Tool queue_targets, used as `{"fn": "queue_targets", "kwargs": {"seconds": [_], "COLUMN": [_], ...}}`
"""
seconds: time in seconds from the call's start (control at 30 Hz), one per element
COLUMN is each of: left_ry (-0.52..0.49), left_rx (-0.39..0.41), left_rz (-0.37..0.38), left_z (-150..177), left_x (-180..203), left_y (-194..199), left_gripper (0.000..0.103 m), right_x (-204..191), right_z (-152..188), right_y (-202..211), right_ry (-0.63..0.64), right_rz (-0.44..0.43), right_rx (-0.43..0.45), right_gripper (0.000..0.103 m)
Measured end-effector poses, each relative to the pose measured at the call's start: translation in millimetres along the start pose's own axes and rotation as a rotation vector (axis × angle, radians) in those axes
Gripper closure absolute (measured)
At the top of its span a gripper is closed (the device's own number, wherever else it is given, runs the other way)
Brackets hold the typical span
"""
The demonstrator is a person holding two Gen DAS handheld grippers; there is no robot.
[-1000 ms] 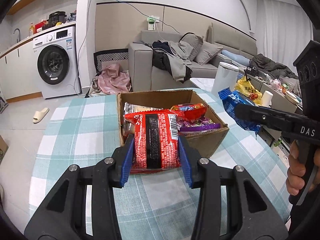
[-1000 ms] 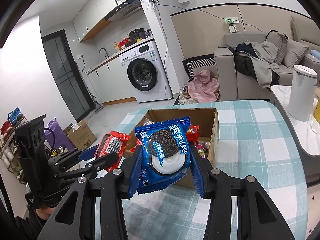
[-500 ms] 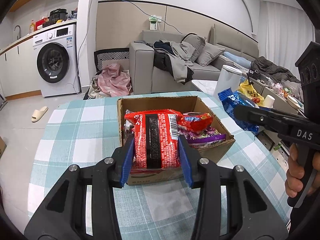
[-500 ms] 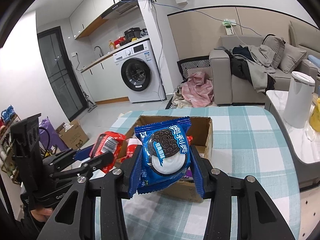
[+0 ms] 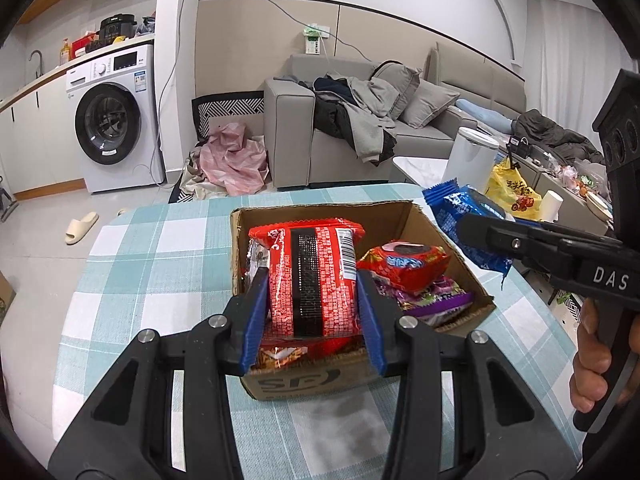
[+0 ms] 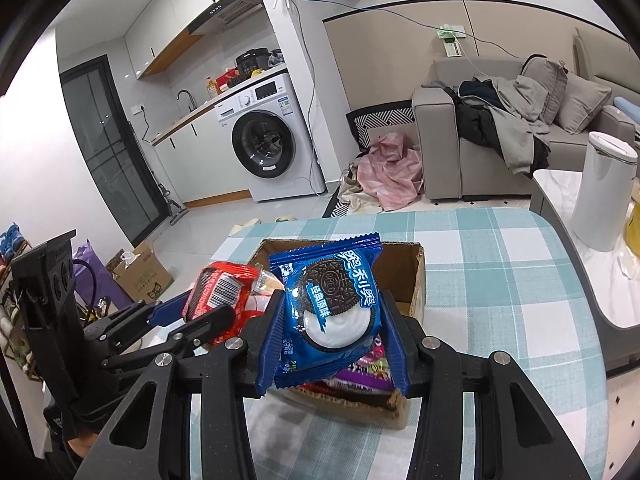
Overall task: Organize snacks
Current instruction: 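Lift both held snacks and carry them over the SF box, then lower both snacks into the box and open both grippers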
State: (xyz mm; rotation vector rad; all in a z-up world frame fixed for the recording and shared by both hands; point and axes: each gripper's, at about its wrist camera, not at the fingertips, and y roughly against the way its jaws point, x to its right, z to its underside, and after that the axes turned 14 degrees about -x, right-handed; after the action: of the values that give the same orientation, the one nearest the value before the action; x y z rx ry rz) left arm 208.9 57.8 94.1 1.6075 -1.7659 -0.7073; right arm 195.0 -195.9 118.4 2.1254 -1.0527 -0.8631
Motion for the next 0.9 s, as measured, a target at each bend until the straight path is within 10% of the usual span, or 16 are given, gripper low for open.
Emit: {"fn": "queue_targets", "kwargs": {"seconds": [0.9], "left_ry": [-0.019], "left_rx": [-0.026], "left_rz": [-0.016], "left_z": [-25], "left_x": [-5], "left_y": [-55], "left_gripper": [0.061], "right_x": [17], "right_z": [-30], "right_y": [-44], "right_ry": [-0.04], "right_rz": [-0.014], "right_rx": [-0.062], "right_gripper": [0.051]}}
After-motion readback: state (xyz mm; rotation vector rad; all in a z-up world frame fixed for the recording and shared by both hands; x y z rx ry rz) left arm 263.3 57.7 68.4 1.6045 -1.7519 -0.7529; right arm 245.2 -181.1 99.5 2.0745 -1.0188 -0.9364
